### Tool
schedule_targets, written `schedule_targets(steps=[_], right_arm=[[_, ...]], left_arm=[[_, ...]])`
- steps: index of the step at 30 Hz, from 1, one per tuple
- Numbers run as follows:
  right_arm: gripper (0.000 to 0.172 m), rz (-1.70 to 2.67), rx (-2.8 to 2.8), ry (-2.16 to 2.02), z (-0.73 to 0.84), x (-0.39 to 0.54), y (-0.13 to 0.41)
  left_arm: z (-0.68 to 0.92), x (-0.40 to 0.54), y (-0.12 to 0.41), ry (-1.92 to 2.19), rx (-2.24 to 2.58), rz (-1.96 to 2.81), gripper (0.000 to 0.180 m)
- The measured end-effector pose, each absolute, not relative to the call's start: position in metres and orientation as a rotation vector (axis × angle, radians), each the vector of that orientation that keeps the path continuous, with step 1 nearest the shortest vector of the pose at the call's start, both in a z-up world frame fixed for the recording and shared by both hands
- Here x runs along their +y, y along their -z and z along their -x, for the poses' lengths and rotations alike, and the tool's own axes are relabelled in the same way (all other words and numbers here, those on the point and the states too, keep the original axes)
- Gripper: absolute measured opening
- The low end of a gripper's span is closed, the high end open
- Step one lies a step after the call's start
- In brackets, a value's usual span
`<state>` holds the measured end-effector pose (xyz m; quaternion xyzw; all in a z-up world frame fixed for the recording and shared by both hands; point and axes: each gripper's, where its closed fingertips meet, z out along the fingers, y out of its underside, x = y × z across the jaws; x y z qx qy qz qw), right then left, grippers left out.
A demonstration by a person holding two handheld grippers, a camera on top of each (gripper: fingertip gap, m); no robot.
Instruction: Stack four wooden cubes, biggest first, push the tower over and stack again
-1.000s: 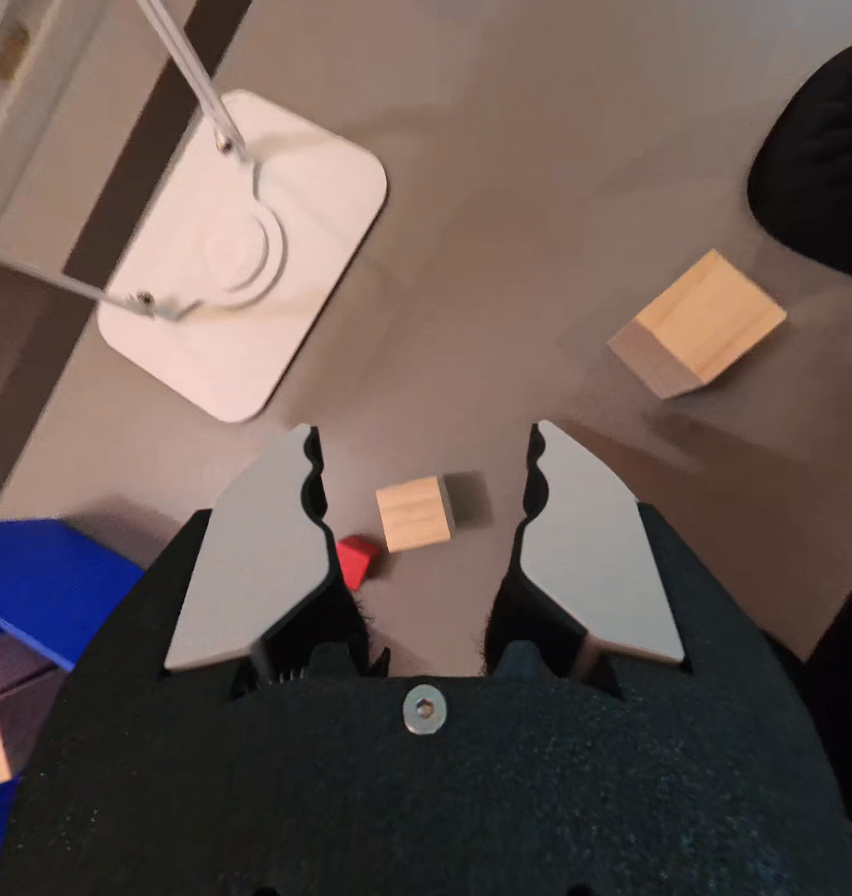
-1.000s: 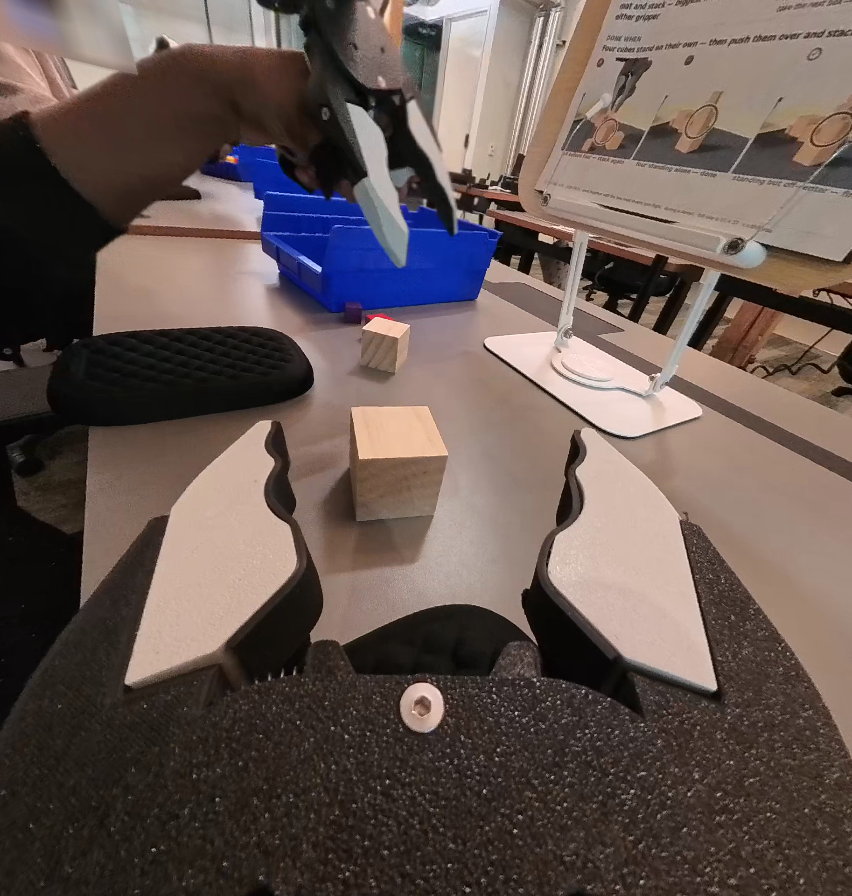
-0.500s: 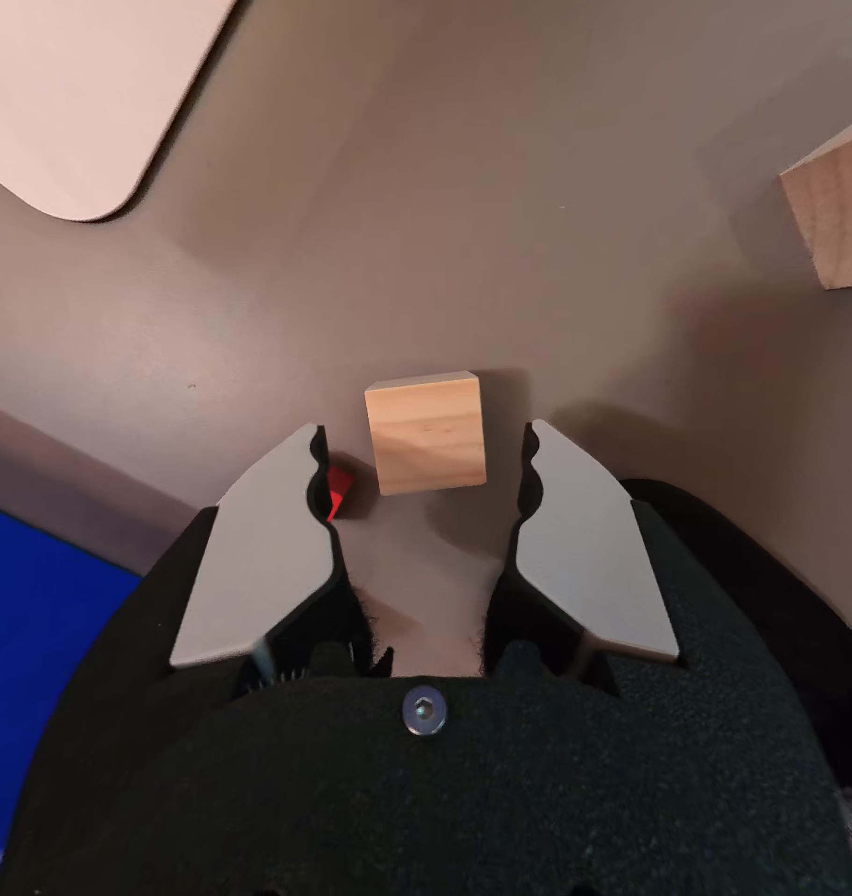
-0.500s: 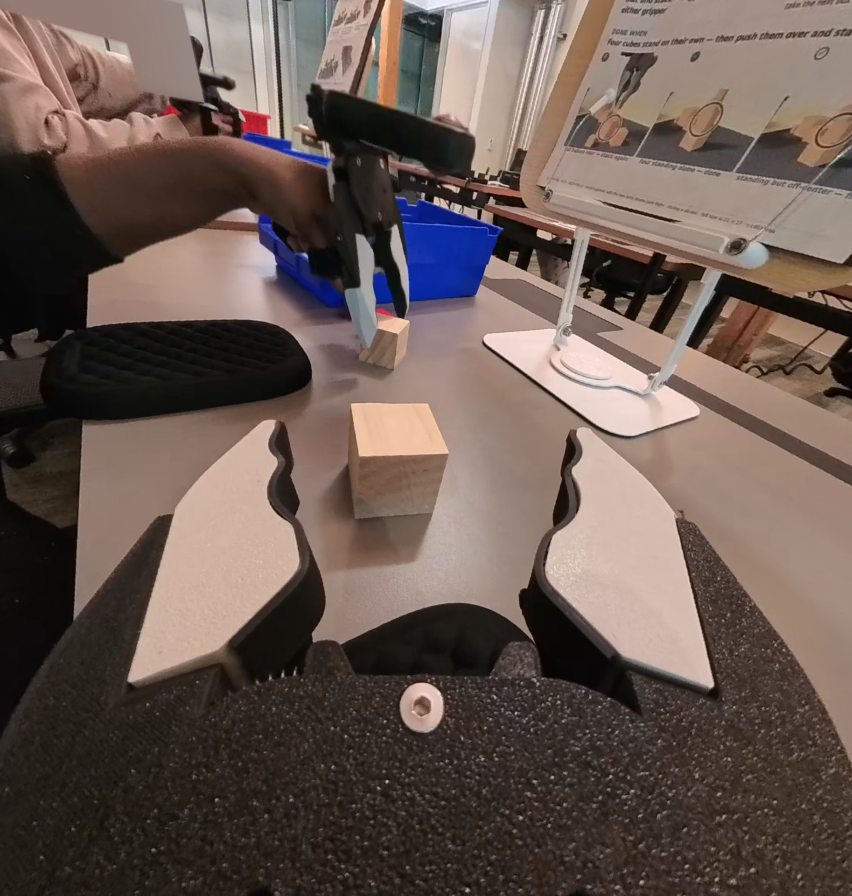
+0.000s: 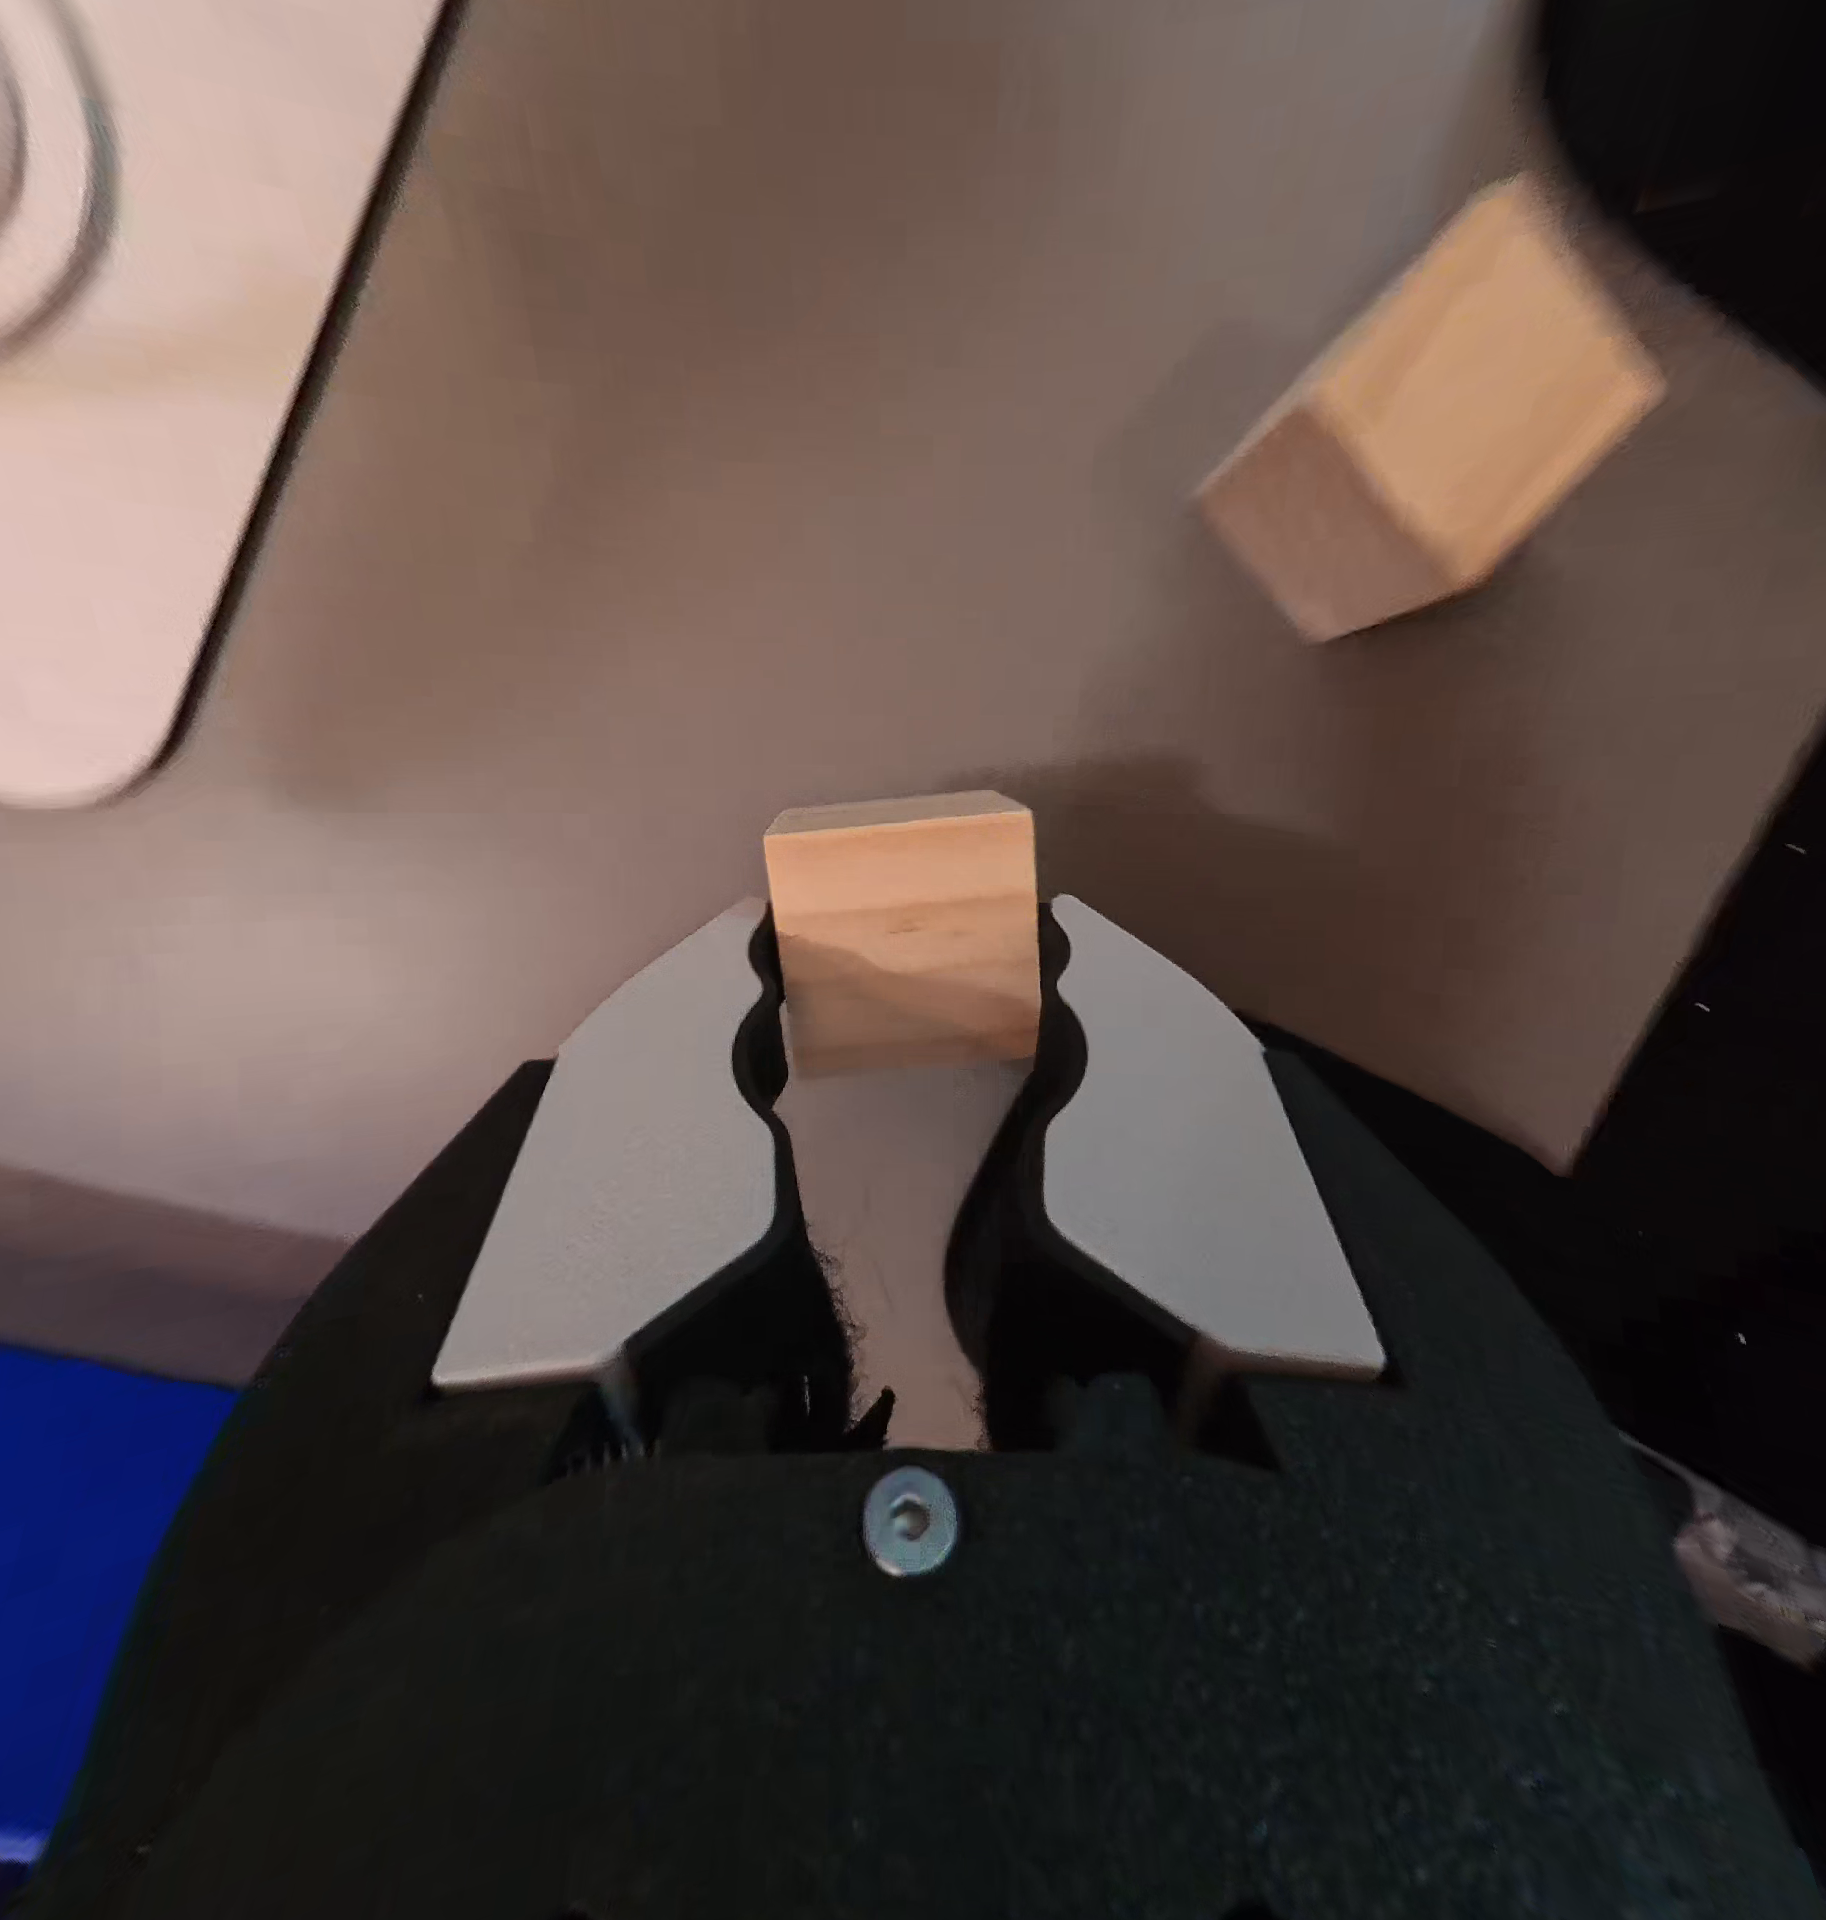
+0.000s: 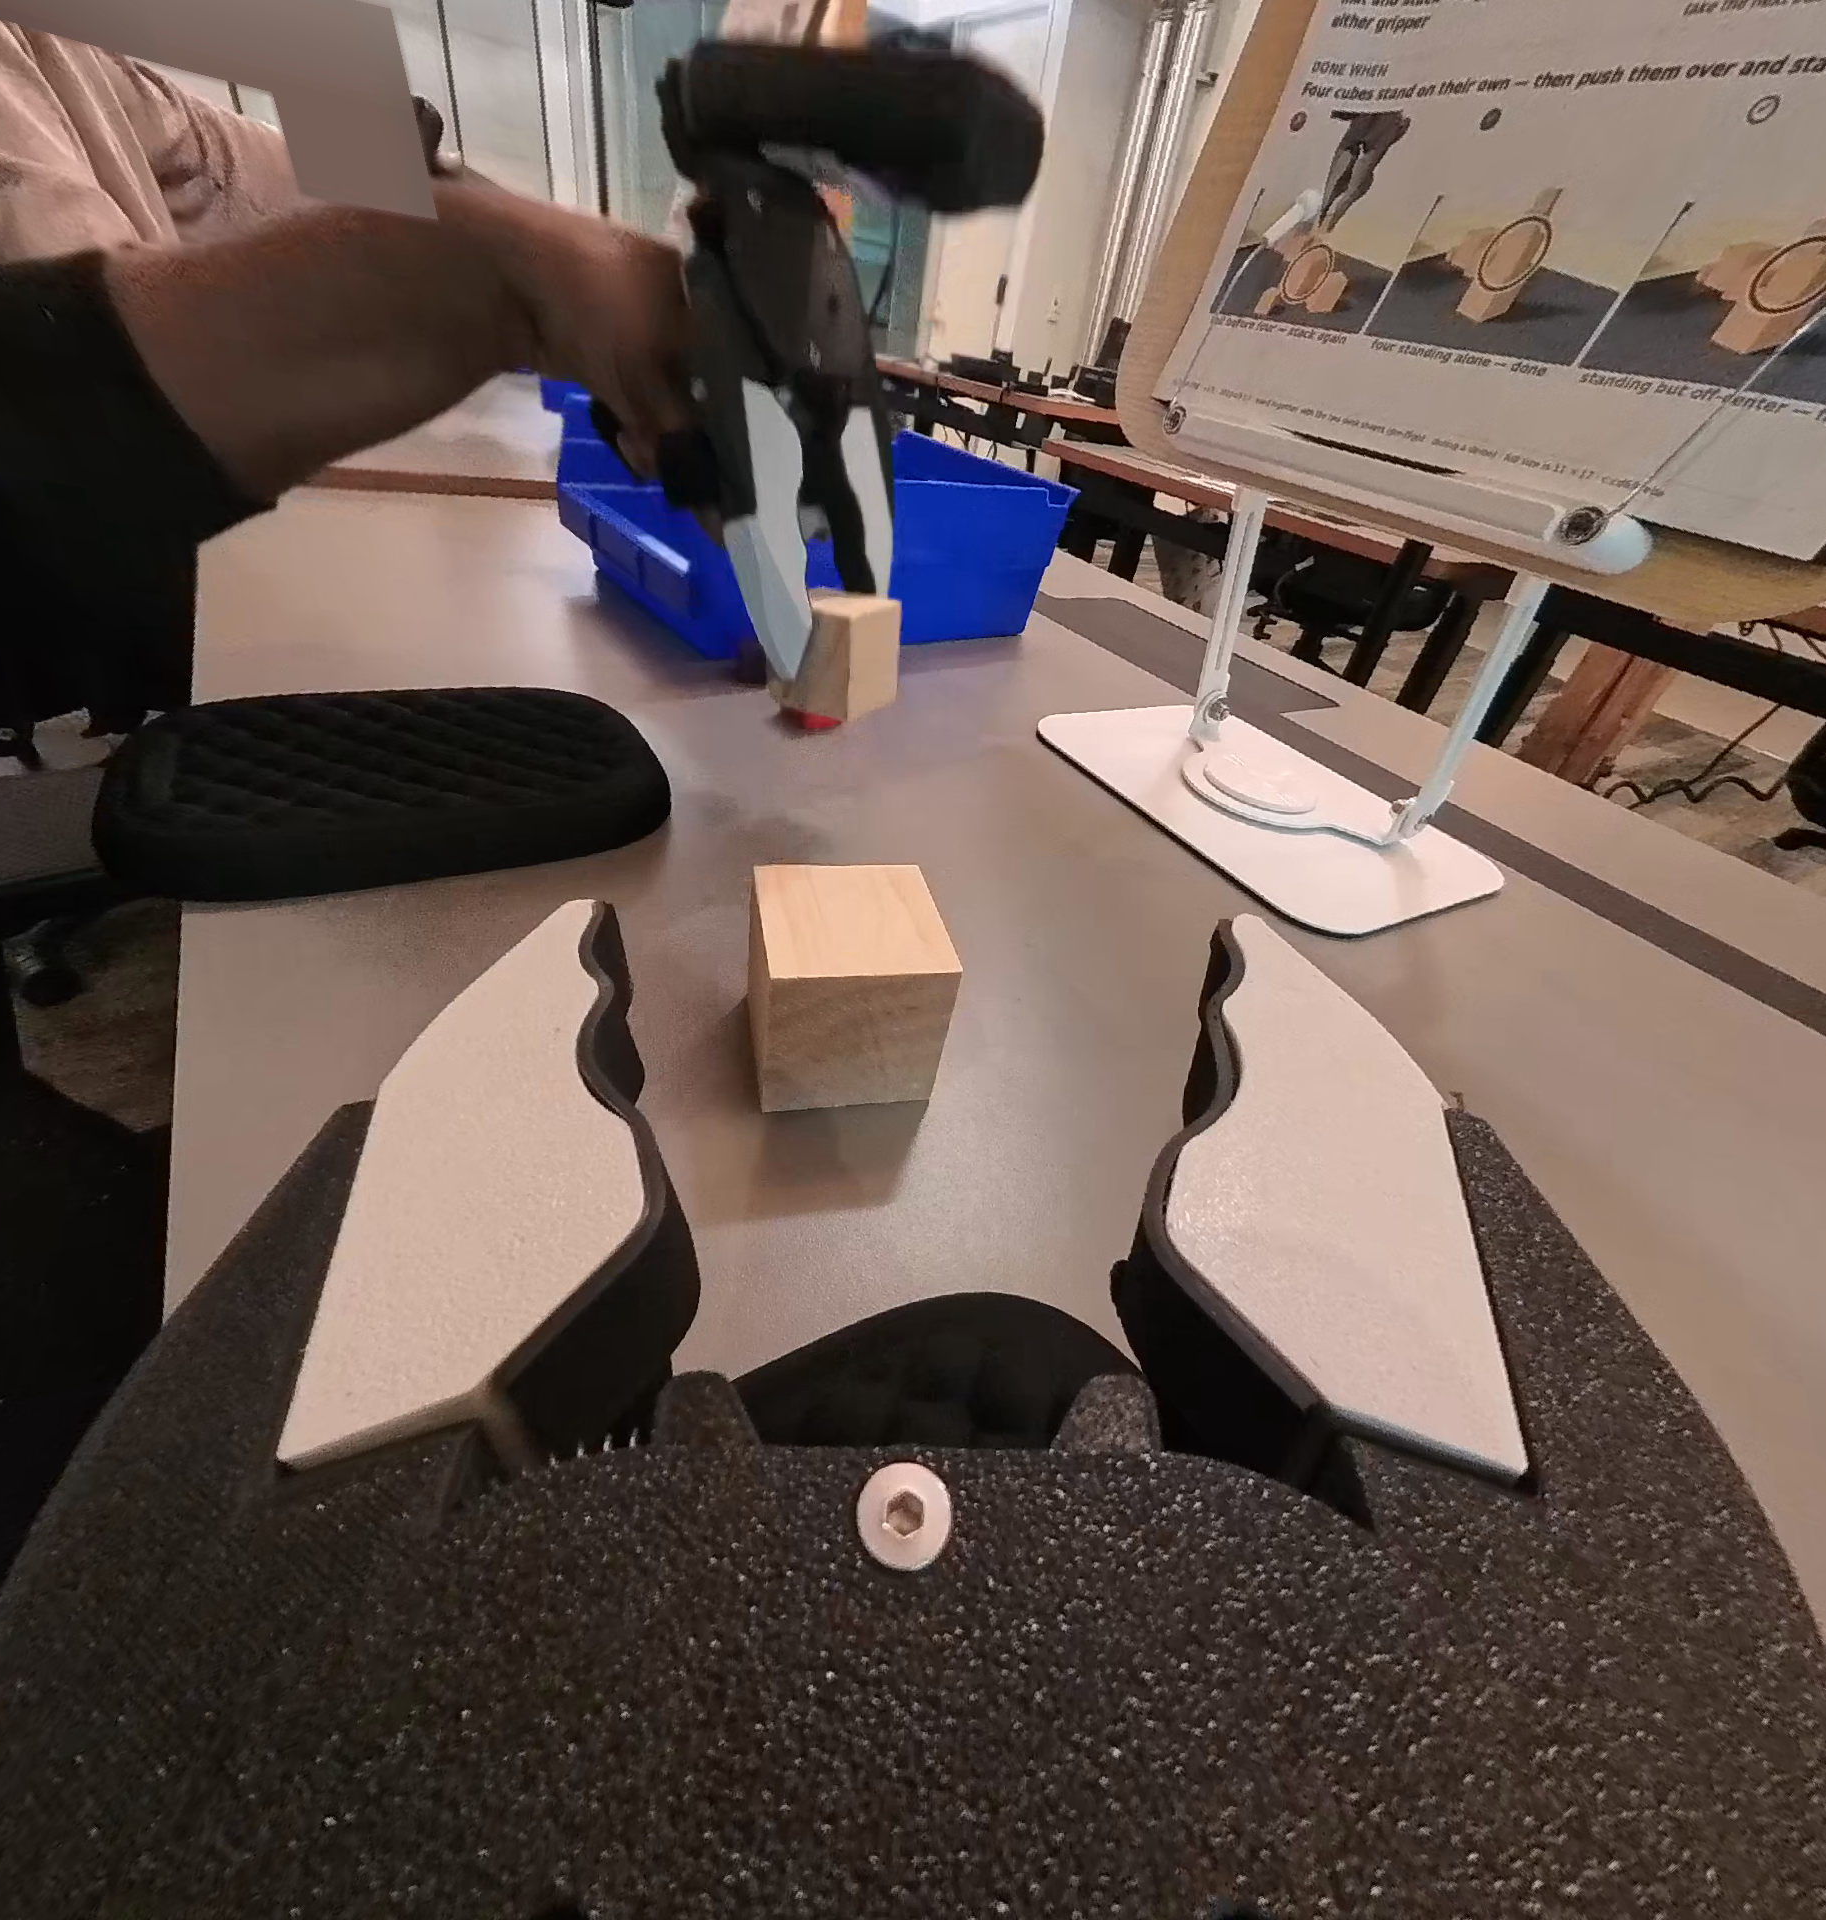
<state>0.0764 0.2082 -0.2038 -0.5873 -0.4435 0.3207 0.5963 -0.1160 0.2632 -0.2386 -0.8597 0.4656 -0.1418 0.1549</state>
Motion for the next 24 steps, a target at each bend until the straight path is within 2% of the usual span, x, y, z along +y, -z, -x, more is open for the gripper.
schedule_targets(steps=[6,12,24], right_arm=[[0.103,1.364,-1.035,-0.749,-0.076,0.208,0.204],[0.101,1.359,-1.036,-0.753,-0.076,0.207,0.204],[0.101,1.356,-1.036,-0.756,-0.076,0.206,0.204]], left_arm=[[0.047,0.223,0.197,0.445,1.869,2.019,0.046],[0.013,0.217,0.210,0.412,2.180,1.866,0.046],[-0.011,0.215,0.230,0.408,2.322,1.883,0.046]])
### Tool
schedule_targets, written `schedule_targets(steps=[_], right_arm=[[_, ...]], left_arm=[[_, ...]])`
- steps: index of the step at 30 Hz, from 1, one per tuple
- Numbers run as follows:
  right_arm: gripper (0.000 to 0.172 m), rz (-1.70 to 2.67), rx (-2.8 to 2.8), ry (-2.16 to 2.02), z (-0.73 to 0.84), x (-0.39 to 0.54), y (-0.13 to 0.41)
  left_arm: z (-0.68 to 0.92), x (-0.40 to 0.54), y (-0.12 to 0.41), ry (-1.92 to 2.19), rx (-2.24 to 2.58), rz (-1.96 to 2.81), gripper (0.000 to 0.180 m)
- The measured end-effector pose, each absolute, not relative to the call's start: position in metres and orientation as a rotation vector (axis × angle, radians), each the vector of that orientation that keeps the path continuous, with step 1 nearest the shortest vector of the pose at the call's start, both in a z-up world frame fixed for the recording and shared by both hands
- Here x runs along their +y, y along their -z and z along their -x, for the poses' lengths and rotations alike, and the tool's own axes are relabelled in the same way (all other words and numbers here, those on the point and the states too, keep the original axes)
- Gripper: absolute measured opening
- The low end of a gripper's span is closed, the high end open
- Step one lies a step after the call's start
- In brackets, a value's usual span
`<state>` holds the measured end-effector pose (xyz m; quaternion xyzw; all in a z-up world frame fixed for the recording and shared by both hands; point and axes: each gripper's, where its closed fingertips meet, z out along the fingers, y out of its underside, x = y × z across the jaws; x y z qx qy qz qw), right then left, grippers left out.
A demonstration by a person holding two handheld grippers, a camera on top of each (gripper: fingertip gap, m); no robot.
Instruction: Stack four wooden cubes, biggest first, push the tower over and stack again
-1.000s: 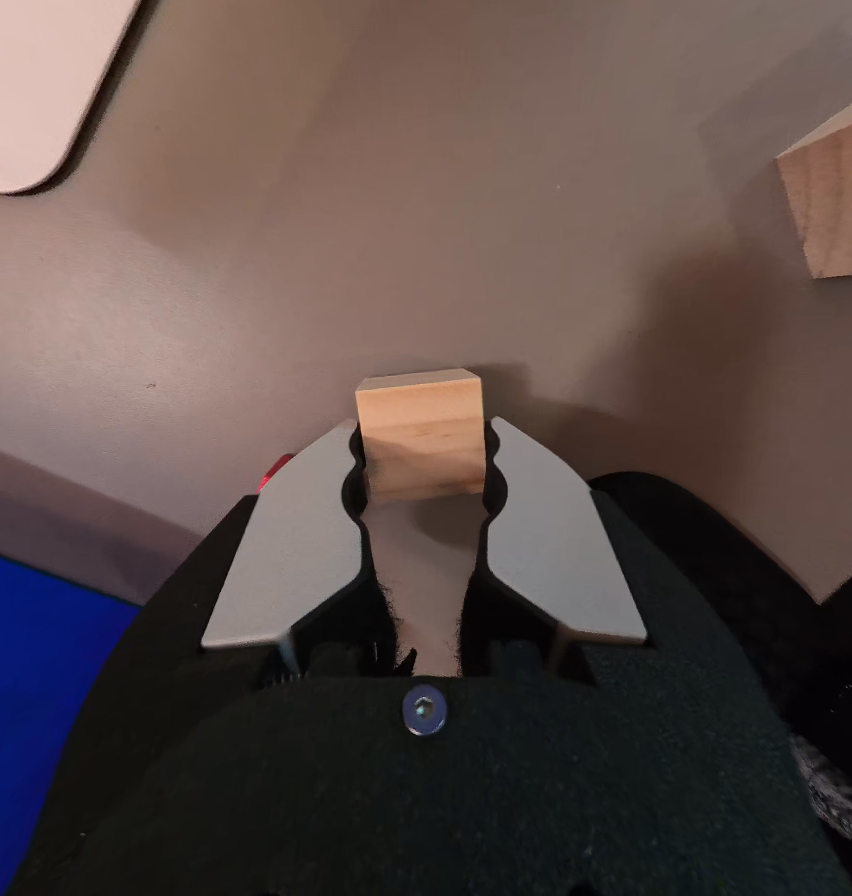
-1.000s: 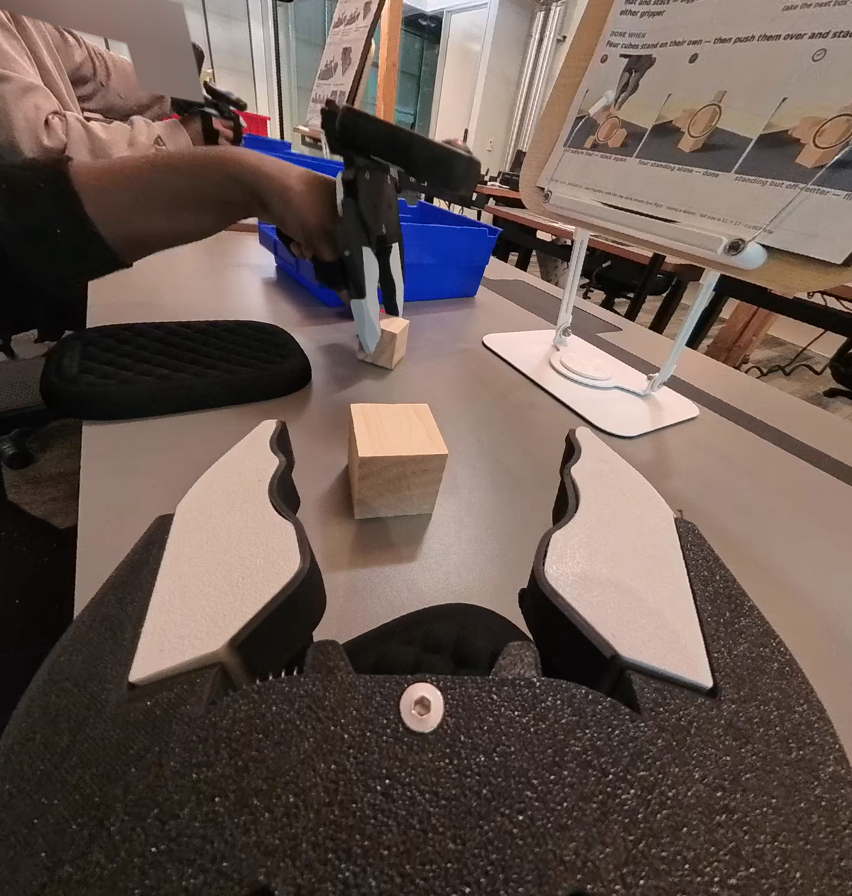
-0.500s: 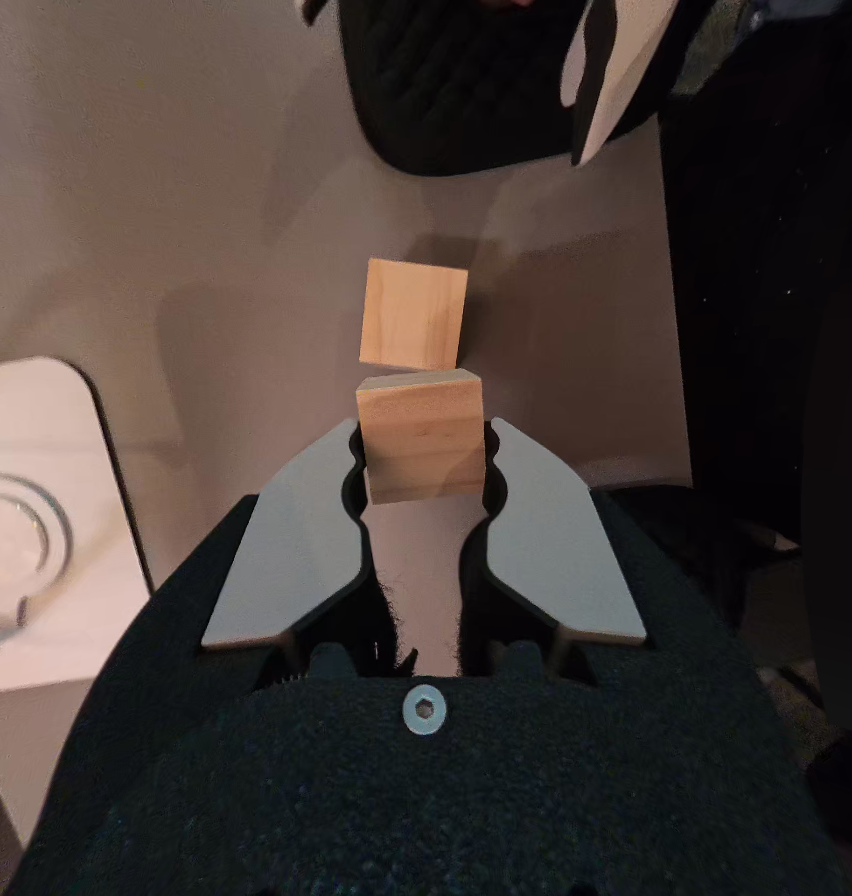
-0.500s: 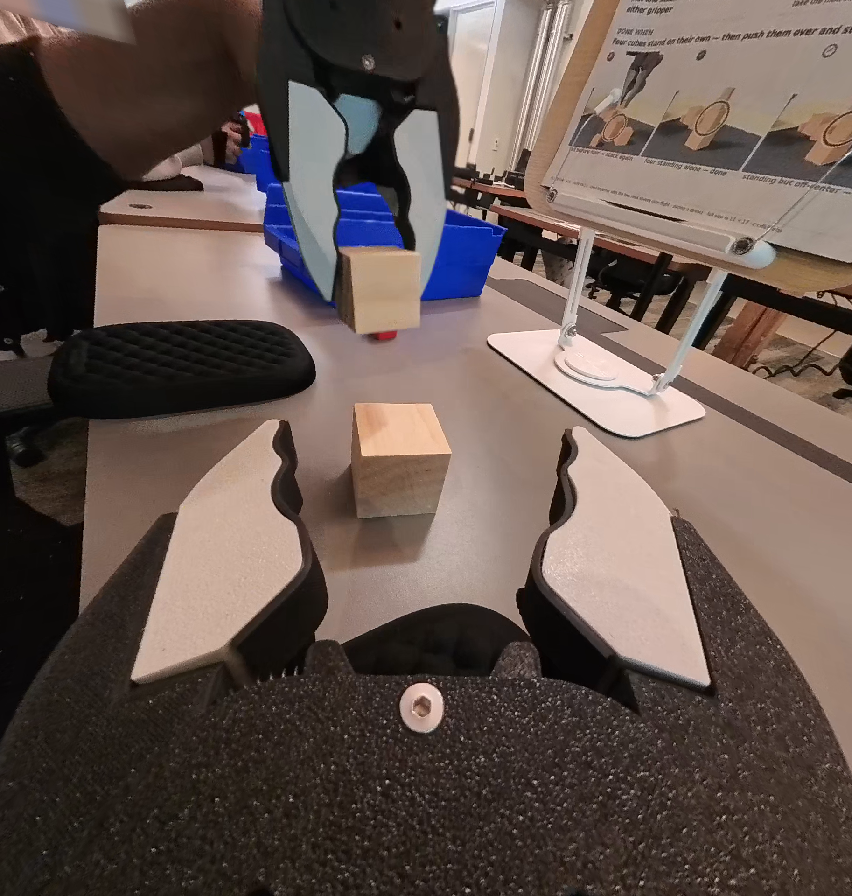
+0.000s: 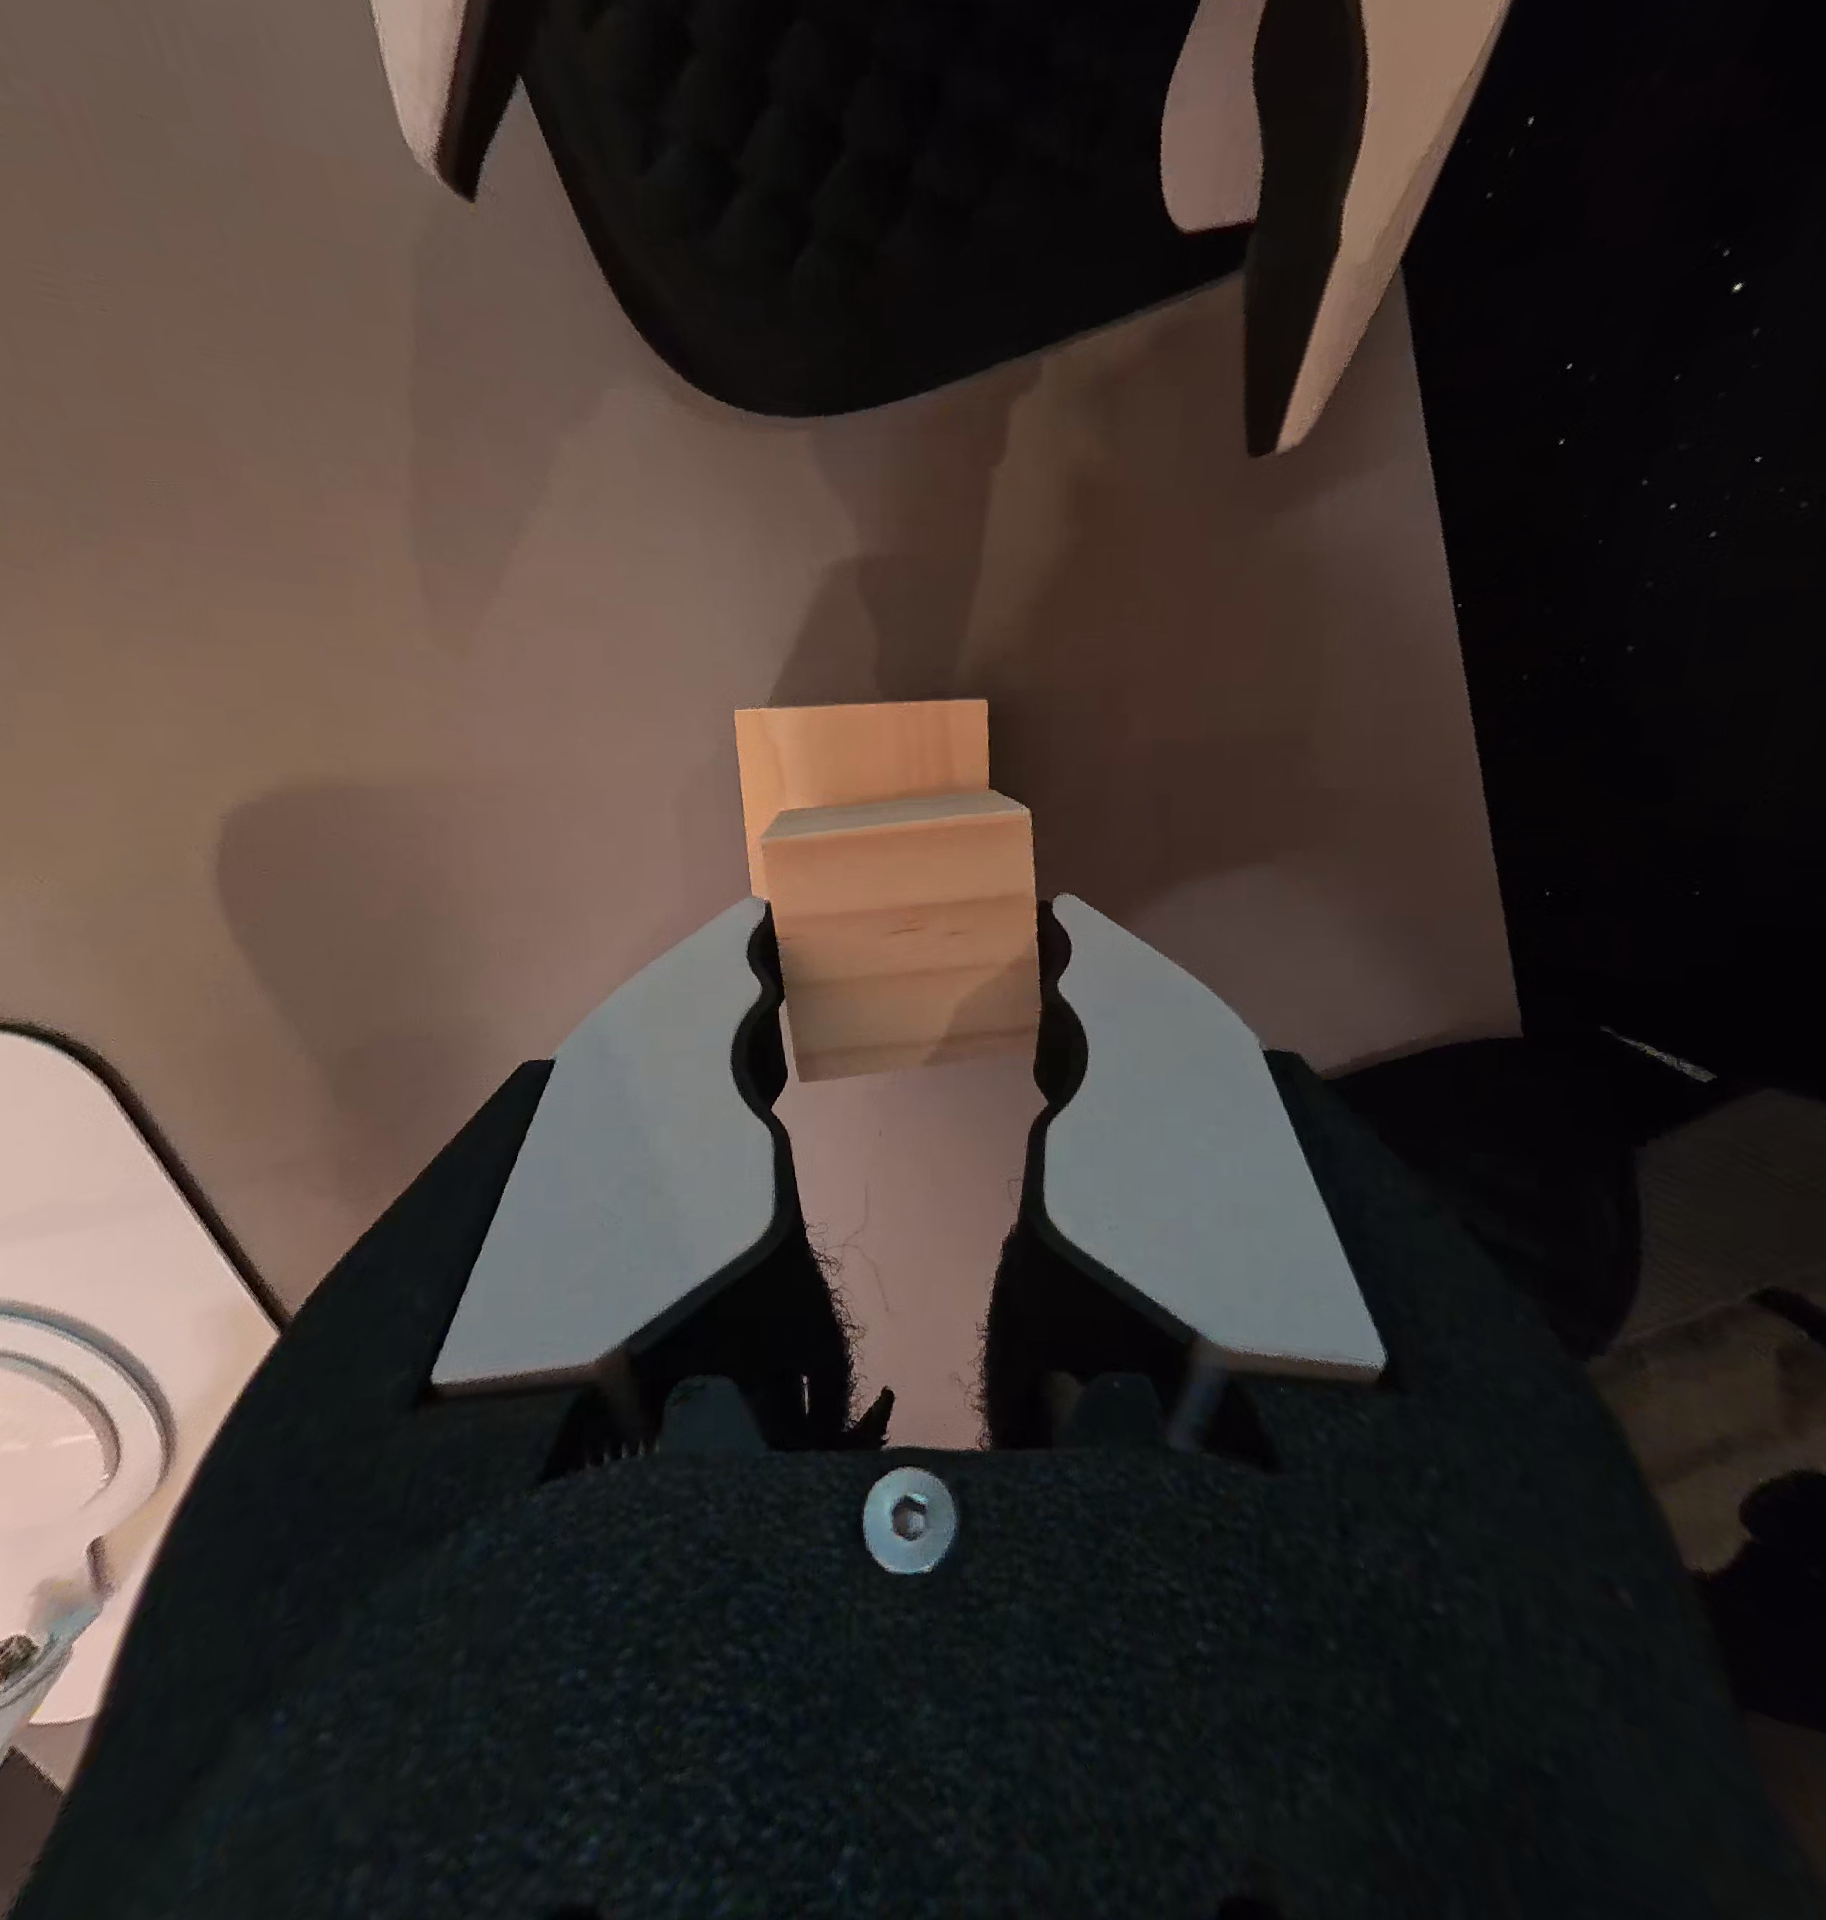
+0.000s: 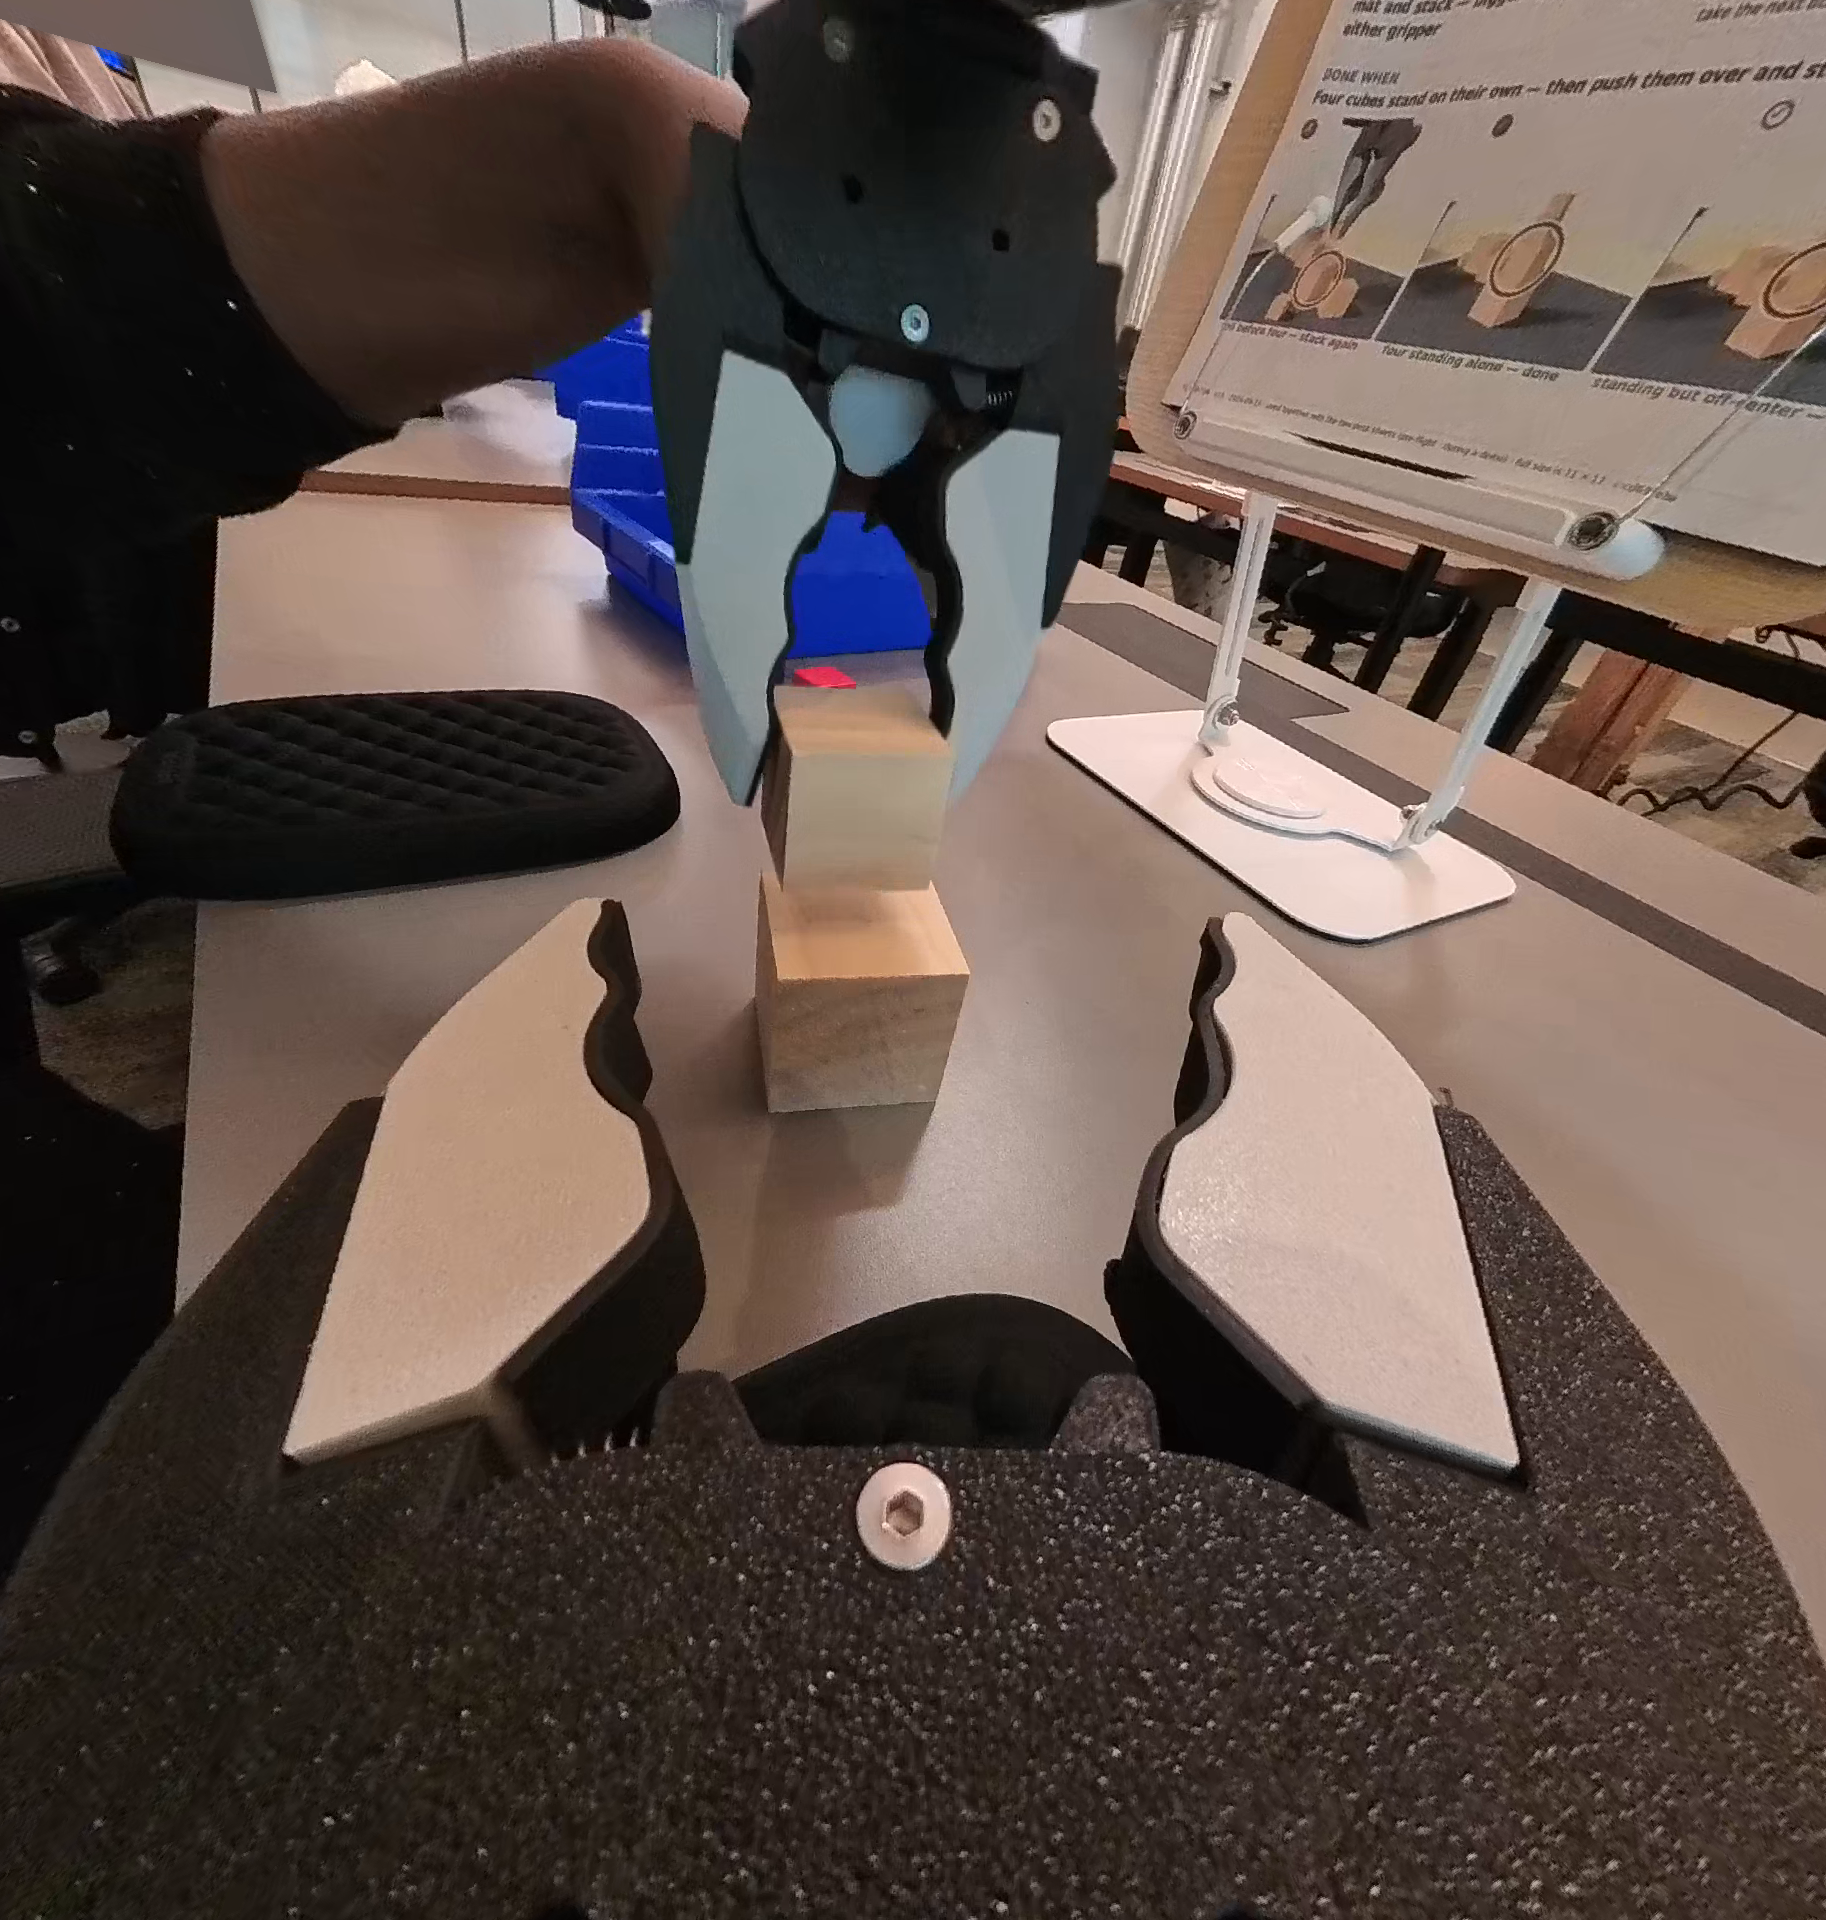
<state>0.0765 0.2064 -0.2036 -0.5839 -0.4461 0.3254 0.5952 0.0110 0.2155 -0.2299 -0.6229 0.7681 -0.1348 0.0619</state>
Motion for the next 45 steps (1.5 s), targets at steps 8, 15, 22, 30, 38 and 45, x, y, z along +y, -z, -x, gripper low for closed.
schedule_targets(steps=[8,15,22,30,38,45], right_arm=[[0.100,1.355,-1.040,-0.755,-0.076,0.206,0.204],[0.100,1.353,-1.039,-0.755,-0.076,0.206,0.204],[0.100,1.351,-1.034,-0.761,-0.077,0.206,0.203],[0.100,1.352,-1.032,-0.762,-0.077,0.206,0.203],[0.099,1.350,-1.031,-0.763,-0.077,0.206,0.203],[0.099,1.350,-1.030,-0.763,-0.077,0.207,0.202]], left_arm=[[-0.018,0.216,0.235,0.411,2.372,1.841,0.046],[-0.020,0.219,0.238,0.384,2.397,1.849,0.046],[-0.023,0.219,0.241,0.387,2.406,1.840,0.046],[-0.023,0.217,0.242,0.403,2.401,1.843,0.046],[-0.022,0.217,0.243,0.410,2.406,1.832,0.046],[-0.022,0.217,0.243,0.416,2.409,1.820,0.046]])
